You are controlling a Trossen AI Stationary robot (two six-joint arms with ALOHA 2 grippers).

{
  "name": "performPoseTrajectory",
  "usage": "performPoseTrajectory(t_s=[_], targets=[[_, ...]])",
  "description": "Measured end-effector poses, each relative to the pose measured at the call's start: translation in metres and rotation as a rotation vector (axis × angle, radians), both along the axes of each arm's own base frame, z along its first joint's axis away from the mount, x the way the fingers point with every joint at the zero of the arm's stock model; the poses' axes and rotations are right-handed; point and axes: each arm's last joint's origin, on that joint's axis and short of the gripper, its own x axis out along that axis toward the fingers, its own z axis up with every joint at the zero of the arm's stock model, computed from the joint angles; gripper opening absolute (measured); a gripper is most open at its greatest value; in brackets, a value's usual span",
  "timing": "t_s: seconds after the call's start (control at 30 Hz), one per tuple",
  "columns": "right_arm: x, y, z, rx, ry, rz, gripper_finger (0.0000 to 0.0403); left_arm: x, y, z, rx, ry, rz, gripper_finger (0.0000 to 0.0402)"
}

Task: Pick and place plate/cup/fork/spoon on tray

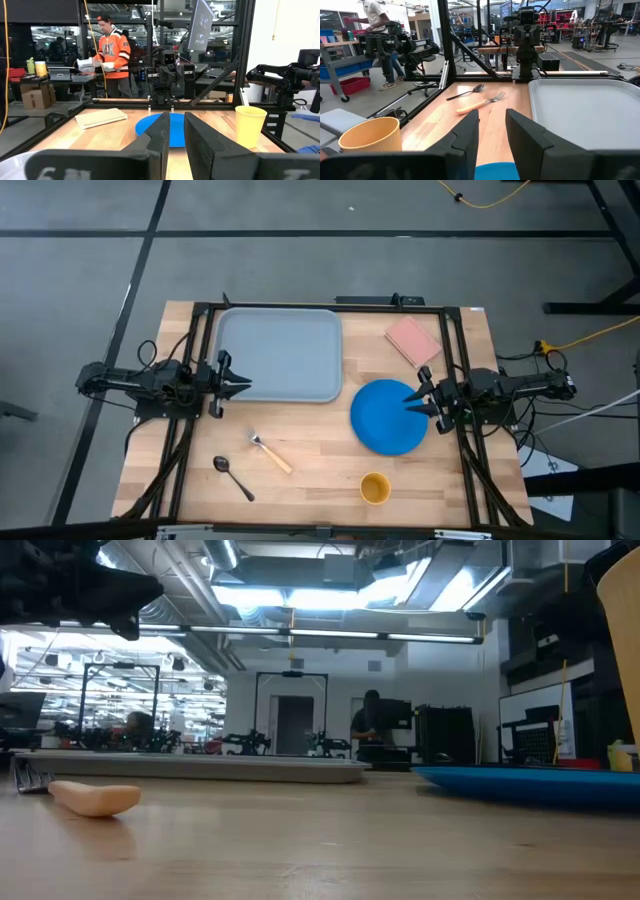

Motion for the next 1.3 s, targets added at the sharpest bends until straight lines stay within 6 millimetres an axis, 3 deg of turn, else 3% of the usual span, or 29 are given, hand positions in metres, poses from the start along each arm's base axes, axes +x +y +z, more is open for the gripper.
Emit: performPoseTrajectory(t_s=[0.27, 0.47, 1.2, 1.3], targets=[[0.0, -0.0001, 0.0001, -0.001, -0.001, -0.004, 0.0103, 0.0, 0.0, 0.0, 0.0, 0.0, 0.0, 0.0049], [0.0006, -0.0037, 0.0001, 0.002, 0.0, -0.128, 0.0103, 0.0, 0.0, -0.0001, 0.0, 0.0, 0.0, 0.0049], [0.0008, -0.0045, 0.0006, 0.001, -0.006, -0.157, 0.0103, 0.0, 0.0, 0.0, 0.0, 0.0, 0.0, 0.0049], [0.0004, -0.0054, 0.007, 0.112, -0.057, -0.182, 0.0103, 0.0, 0.0, 0.0, 0.0, 0.0, 0.0, 0.0049]])
